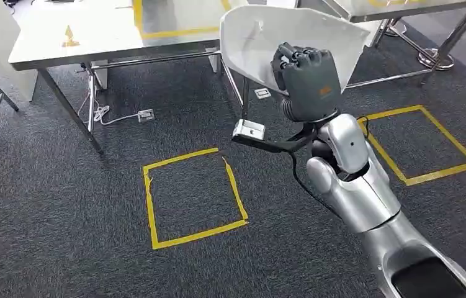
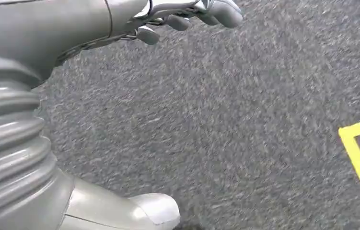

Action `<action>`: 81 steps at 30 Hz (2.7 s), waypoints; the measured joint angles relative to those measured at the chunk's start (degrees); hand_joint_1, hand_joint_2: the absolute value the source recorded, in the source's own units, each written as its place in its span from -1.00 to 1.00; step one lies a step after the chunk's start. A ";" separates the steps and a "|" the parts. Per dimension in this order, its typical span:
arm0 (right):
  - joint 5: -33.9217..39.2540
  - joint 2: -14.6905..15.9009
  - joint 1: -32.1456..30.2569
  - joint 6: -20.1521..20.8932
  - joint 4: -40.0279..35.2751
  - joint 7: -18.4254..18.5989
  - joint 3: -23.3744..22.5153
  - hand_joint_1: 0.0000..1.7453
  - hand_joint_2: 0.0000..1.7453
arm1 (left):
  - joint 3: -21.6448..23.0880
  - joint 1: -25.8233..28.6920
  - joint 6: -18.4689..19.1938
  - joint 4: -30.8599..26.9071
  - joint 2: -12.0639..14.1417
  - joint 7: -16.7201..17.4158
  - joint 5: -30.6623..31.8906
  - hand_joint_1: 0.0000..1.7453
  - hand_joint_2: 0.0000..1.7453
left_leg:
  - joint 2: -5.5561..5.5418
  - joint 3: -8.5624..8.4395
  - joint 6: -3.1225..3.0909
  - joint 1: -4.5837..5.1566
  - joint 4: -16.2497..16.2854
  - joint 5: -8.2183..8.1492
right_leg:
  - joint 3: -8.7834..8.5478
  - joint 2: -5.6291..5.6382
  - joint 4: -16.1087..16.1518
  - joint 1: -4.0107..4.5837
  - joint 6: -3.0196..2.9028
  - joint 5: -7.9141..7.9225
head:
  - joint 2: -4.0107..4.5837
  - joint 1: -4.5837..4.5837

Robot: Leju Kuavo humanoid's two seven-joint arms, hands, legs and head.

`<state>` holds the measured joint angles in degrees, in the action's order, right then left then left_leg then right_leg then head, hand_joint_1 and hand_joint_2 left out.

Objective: Take the parts from the cabinet and place them on the table.

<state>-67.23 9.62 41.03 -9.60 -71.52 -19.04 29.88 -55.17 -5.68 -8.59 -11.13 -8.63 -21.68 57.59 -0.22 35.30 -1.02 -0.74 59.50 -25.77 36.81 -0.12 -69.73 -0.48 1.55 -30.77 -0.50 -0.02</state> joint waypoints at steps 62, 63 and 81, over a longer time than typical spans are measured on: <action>1.07 1.88 0.02 0.90 -0.70 -0.07 -0.02 1.00 1.00 | -0.02 0.28 -0.09 0.02 -0.26 0.39 0.24 -1.00 1.00 | -0.28 0.23 -0.07 0.15 -0.56 1.38 | -0.01 0.78 -6.16 0.55 -0.52 -0.71 | 0.00 -0.11; 1.09 1.90 -0.12 0.90 -0.70 -0.07 -0.02 1.00 1.00 | -0.02 0.36 -0.09 0.02 -0.26 0.39 0.22 -1.00 1.00 | -0.39 -0.52 -0.06 0.15 -0.56 0.72 | 2.17 0.76 -7.02 0.39 -0.29 -3.98 | 0.00 -0.17; 1.03 2.16 -0.78 0.85 -1.55 0.11 -0.02 1.00 1.00 | -0.04 0.20 -0.39 0.02 -0.35 0.85 0.15 -1.00 1.00 | -0.08 4.67 3.52 0.11 12.58 -11.69 | -5.97 0.58 11.76 0.35 -3.93 2.67 | 0.00 0.57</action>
<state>-66.20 11.78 40.26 -8.74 -73.07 -18.93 29.86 -55.21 -5.48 -8.98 -11.10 -8.98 -20.83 57.75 -0.31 39.97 2.51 -0.62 72.09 -37.46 30.84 0.46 -57.97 -0.13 -2.38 -28.10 -0.50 0.55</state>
